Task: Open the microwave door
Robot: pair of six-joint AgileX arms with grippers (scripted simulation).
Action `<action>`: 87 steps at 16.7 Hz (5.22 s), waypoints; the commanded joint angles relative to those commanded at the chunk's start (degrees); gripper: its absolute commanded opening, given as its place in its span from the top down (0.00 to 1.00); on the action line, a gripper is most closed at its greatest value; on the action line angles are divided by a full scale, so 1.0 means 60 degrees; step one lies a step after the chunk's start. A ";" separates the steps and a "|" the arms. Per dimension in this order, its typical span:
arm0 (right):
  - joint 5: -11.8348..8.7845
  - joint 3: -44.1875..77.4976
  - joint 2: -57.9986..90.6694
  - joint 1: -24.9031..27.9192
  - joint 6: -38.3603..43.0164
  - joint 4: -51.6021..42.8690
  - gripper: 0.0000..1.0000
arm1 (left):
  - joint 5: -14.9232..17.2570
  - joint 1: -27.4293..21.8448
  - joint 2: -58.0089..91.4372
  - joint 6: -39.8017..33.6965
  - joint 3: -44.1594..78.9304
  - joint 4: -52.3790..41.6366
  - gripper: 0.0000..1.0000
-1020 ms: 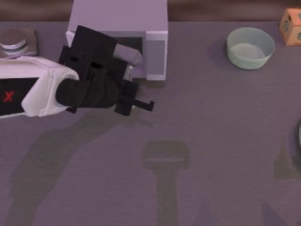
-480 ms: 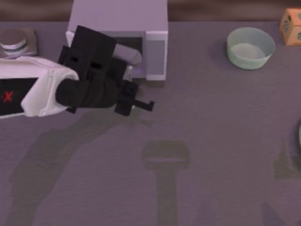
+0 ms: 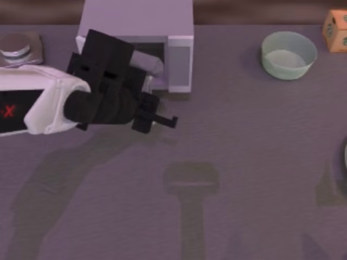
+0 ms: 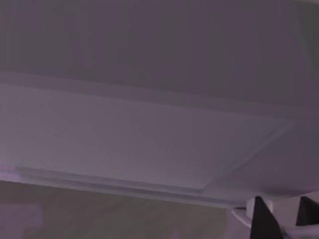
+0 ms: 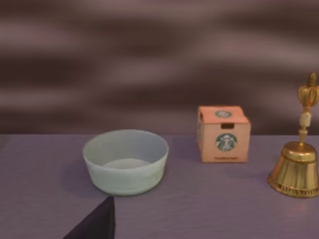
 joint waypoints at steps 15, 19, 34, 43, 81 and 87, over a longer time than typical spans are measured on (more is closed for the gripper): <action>0.0000 0.0000 0.0000 0.0000 0.0000 0.0000 0.00 | 0.0715 0.0349 -0.0355 0.0830 -0.0410 0.0011 1.00; 0.0000 0.0000 0.0000 0.0000 0.0000 0.0000 0.00 | 0.0715 0.0349 -0.0355 0.0830 -0.0410 0.0011 1.00; 0.0000 0.0000 0.0000 0.0000 0.0000 0.0000 0.00 | 0.0788 0.0280 -0.0348 0.0784 -0.0390 0.0006 1.00; 0.0000 0.0000 0.0000 0.0000 0.0000 0.0000 0.00 | 0.1490 0.0763 -0.0671 0.1751 -0.0746 -0.0089 1.00; 0.0000 0.0000 0.0000 0.0000 0.0000 0.0000 0.00 | 0.2267 0.1214 -0.0914 0.2717 -0.0975 -0.0307 1.00; 0.0000 0.0000 0.0000 0.0000 0.0000 0.0000 0.00 | 0.2267 0.1214 -0.0914 0.2717 -0.0975 -0.0307 1.00</action>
